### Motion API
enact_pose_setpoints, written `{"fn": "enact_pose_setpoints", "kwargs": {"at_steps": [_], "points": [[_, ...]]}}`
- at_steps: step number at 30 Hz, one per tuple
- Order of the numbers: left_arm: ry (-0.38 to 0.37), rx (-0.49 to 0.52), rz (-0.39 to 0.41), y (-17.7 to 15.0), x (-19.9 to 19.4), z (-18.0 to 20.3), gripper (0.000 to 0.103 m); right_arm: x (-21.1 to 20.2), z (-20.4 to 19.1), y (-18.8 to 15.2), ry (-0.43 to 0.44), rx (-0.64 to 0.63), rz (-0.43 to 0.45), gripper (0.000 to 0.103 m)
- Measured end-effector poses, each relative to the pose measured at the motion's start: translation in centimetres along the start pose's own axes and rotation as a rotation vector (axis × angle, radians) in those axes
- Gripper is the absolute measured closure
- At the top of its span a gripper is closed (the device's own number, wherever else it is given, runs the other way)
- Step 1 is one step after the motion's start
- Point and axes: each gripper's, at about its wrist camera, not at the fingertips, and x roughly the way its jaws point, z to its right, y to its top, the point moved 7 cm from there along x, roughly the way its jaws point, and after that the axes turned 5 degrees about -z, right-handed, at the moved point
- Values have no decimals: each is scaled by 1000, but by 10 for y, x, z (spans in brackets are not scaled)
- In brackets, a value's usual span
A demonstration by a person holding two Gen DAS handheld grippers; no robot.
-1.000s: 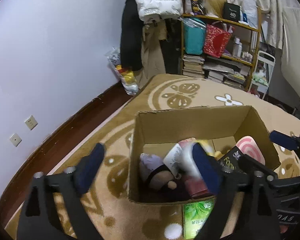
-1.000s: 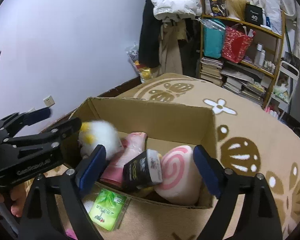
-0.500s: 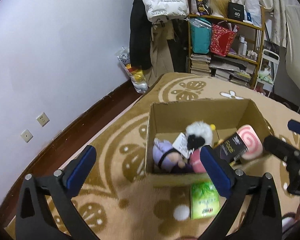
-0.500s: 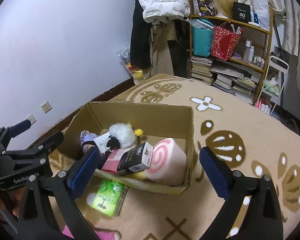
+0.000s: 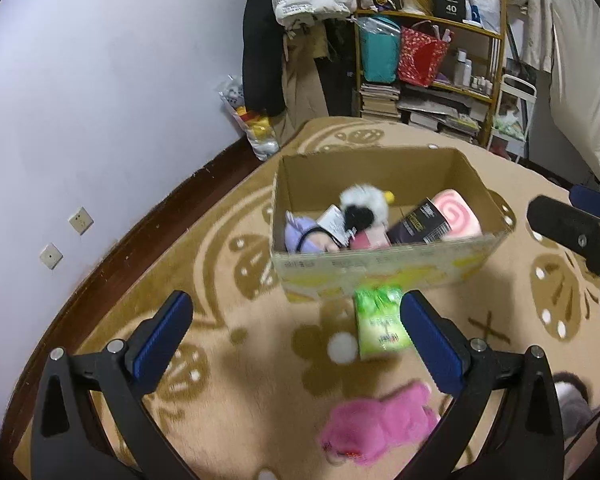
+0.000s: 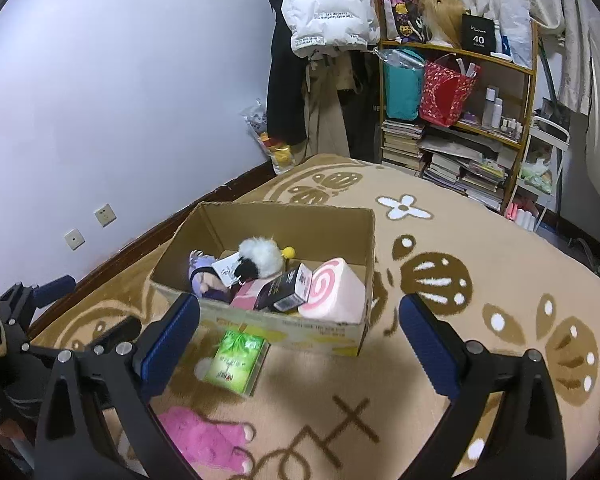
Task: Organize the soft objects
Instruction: 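Lower the tissue box and keychain into the box and open both tools, then move both tools down toward the pink plush bear and green tissue pack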
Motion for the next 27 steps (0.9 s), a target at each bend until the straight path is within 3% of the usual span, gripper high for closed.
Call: {"fn": "enact_pose_setpoints", "kwargs": {"at_steps": [11,27], "points": [[-38,1,-86,-35,-9,13,0,-22,-14,-27,40,11,-22,0],[-115,29,-295,-69,40,37,1,7,-15,-66,76,76,-119,0]]}}
